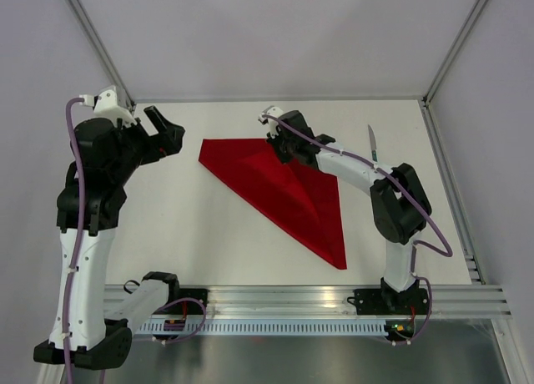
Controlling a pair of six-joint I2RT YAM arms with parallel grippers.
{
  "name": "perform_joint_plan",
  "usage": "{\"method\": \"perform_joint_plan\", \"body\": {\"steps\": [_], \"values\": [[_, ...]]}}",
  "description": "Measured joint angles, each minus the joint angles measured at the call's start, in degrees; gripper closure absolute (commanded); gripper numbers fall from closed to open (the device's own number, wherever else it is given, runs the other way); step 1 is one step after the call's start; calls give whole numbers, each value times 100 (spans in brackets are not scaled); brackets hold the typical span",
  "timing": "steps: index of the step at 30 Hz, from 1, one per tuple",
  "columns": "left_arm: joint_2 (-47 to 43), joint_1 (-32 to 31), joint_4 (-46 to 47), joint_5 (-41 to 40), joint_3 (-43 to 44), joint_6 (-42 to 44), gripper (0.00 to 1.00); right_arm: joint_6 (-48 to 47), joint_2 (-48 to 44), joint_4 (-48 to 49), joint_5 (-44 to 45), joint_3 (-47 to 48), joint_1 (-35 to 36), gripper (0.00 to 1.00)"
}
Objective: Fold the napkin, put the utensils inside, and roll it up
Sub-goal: Fold the napkin
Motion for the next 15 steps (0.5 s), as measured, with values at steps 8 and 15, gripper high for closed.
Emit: {"method": "perform_joint_plan", "body": {"steps": [8,15], "values": [[90,0,79,46,-2,0,0,2,103,63,4,0,-433,99],[175,0,116,55,-4,0,0,13,210,109,7,-11,-754,100]]}}
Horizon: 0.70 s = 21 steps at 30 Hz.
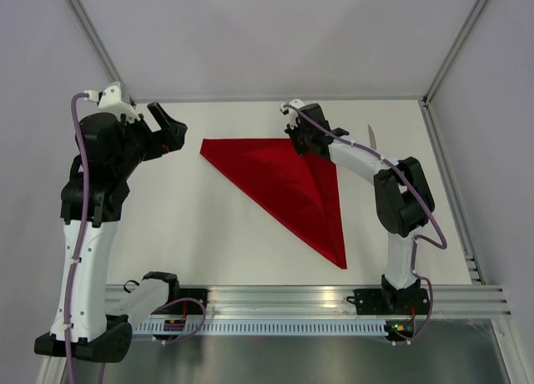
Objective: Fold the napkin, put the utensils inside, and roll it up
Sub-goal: Fold the napkin
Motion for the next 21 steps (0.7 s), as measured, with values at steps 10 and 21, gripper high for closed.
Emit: {"method": "perform_joint_plan", "body": {"steps": [10,21], "values": [[83,0,68,103,-31,0,0,83,44,68,-2,-52,-411,99],[116,0,138,142,-59,0,0,179,138,203,-2,-52,-680,99]]}}
